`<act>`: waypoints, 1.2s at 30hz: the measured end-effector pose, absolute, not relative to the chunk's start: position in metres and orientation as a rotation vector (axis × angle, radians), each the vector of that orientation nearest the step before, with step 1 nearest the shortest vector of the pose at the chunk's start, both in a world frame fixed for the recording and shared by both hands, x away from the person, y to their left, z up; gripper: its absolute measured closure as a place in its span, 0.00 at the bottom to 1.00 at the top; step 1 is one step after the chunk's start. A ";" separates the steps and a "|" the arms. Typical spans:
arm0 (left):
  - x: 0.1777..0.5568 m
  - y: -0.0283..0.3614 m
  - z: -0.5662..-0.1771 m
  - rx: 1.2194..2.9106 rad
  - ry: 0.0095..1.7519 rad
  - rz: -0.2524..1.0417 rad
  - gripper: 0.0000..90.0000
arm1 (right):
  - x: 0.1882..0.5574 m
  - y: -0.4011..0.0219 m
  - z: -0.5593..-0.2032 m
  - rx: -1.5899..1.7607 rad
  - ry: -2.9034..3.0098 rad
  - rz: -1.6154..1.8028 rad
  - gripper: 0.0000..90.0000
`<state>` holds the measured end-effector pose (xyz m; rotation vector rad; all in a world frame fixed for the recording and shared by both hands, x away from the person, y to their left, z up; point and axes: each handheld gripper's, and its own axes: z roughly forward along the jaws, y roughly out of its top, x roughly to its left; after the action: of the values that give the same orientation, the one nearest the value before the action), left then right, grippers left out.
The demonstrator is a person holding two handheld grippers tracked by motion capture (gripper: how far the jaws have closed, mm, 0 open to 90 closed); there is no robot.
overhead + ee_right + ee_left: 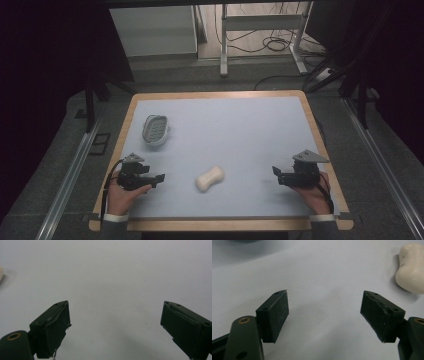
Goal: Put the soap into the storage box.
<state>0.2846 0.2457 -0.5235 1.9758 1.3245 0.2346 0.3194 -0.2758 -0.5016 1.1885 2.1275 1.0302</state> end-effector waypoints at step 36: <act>0.280 0.233 -0.503 2.009 1.289 0.235 0.30 | 0.310 -0.287 -0.500 1.230 2.136 1.075 0.13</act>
<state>0.2798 0.2334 -0.5034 2.0094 1.2891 0.2354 0.3104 -0.2874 -0.5000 1.2296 2.1360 1.0754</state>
